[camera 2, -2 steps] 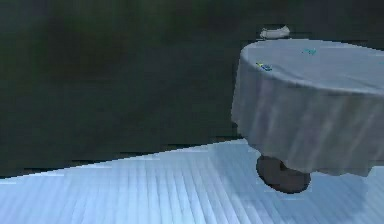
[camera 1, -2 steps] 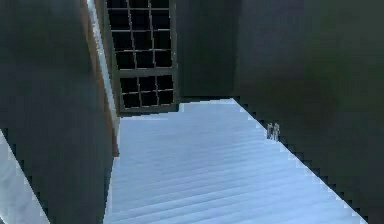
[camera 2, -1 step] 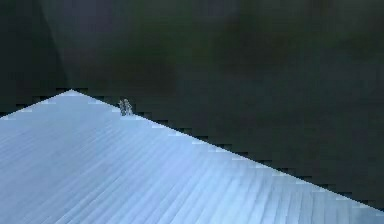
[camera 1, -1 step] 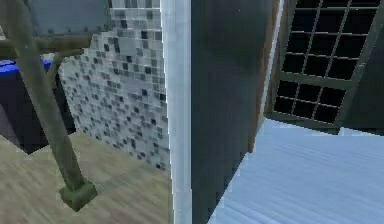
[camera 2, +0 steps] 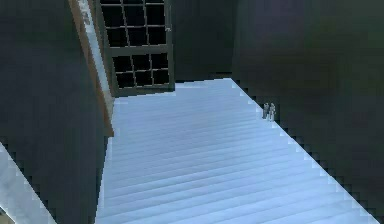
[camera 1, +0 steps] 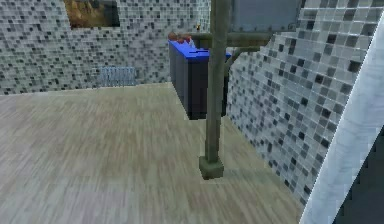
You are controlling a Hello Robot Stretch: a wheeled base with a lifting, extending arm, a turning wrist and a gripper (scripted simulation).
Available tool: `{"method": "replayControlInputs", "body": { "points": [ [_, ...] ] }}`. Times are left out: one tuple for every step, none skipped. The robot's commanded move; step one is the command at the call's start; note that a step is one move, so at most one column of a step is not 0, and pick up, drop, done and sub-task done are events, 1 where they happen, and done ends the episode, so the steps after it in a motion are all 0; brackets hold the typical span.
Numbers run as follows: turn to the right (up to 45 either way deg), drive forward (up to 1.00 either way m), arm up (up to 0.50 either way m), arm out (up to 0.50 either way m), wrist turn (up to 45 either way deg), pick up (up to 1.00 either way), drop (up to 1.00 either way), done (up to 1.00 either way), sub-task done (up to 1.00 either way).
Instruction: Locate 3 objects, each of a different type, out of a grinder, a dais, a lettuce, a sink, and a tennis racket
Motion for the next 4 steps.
{"method": "replayControlInputs", "body": {
  "points": [
    [-3.0,0.00,0.00,0.00,0.0,0.00,0.00,0.00,0.00],
    [0.0,0.20,0.00,0.00,0.0,0.00,0.00,0.00,0.00],
    [-9.0,0.00,0.00,0.00,0.0,0.00,0.00,0.00,0.00],
    [0.0,0.40,0.00,0.00,0.0,0.00,0.00,0.00,0.00]
  ]
}}
